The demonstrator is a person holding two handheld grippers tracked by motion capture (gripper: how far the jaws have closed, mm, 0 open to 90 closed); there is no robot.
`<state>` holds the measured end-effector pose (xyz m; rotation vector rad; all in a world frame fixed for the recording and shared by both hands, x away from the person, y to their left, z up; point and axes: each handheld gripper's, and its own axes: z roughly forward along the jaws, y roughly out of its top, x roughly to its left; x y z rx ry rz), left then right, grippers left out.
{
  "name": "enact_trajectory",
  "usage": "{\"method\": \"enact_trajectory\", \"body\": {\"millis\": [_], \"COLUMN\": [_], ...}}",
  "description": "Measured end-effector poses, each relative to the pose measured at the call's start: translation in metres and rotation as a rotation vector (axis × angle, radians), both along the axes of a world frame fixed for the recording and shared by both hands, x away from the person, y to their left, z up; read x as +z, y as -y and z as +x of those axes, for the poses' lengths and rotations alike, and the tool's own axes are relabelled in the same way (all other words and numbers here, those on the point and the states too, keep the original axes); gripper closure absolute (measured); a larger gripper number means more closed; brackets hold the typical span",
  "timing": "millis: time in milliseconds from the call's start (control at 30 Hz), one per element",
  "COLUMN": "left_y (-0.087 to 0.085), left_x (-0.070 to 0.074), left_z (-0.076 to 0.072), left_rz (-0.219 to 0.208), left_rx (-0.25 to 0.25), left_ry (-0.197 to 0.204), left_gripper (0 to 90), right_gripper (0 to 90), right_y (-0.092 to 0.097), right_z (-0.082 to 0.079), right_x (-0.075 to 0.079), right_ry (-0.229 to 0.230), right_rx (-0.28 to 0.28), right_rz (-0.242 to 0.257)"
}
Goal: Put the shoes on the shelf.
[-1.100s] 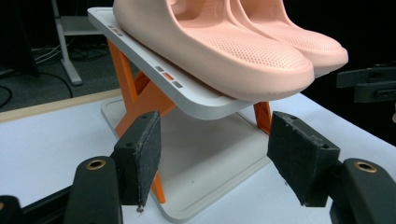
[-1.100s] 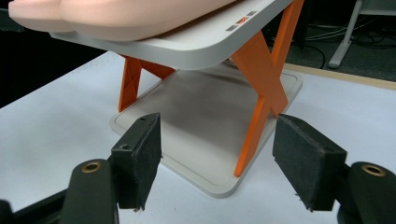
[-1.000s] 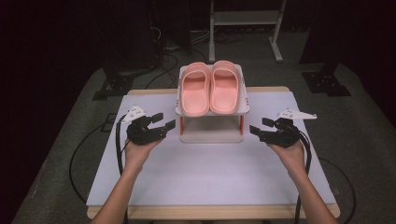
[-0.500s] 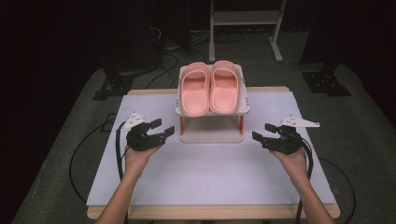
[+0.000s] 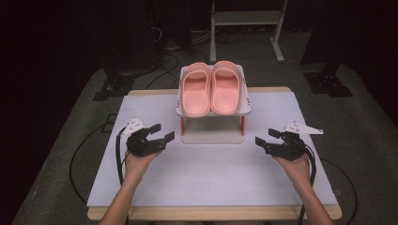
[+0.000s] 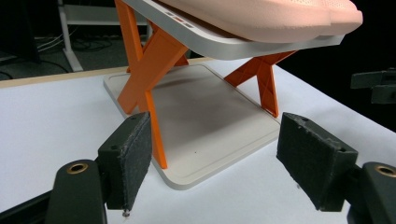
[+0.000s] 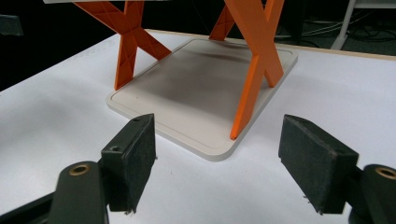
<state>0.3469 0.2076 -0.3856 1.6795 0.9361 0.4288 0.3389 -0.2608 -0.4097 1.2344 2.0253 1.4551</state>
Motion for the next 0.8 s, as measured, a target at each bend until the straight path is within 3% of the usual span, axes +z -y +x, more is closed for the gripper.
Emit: {"method": "enact_trajectory", "body": {"millis": [800], "left_y": [-0.003], "left_x": [-0.017], "left_z": [-0.009], "left_rz": [-0.009], "left_rx": [-0.005], "left_ry": [-0.008], "left_gripper": [20.4], "right_gripper": [25.6], "right_y": [0.017], "right_z": [-0.014], "right_x": [-0.016], "right_ry": [-0.016], "right_rx": [-0.037], "right_rz": [0.015]}}
